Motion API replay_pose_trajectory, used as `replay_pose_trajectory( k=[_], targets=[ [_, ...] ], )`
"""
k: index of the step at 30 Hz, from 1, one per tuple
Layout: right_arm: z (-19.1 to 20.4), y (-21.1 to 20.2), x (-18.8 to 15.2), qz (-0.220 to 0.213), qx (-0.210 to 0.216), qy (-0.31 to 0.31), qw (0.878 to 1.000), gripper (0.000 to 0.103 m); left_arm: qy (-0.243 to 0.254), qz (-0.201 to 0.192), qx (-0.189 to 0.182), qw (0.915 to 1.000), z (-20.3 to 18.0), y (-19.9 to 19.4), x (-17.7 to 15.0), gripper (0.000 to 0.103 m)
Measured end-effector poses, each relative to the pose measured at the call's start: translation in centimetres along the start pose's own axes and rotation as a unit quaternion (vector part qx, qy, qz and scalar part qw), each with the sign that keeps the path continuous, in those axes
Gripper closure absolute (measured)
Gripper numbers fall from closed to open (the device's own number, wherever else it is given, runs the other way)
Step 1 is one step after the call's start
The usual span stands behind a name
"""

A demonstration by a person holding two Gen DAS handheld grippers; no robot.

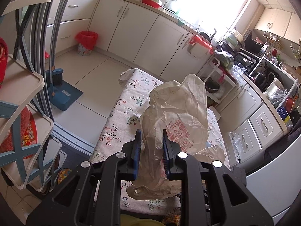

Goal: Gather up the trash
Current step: 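Lift the white bag with the left gripper while the right gripper grasps the orange peel, then lower both grippers over the yellow basin and release the bag and peel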

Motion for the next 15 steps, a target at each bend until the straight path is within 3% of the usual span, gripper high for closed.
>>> replay_pose_trajectory(
  k=[15],
  targets=[
    [1.3, -6.5, -1.1, -0.067, 0.101, 0.068, 0.990, 0.098, 0.053, -0.029, 0.019, 0.9980, -2.0, -2.1, -1.8, 0.084]
  ],
)
Point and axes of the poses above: each gripper's, at about its wrist camera, not at the fingertips, and y roughly the way its jaws point, z to its left, x to its top, the point moved 7 cm from there along y, roughly the way its jaws point, and after that the axes turned 9 degrees about x, right-handed, at the moved point
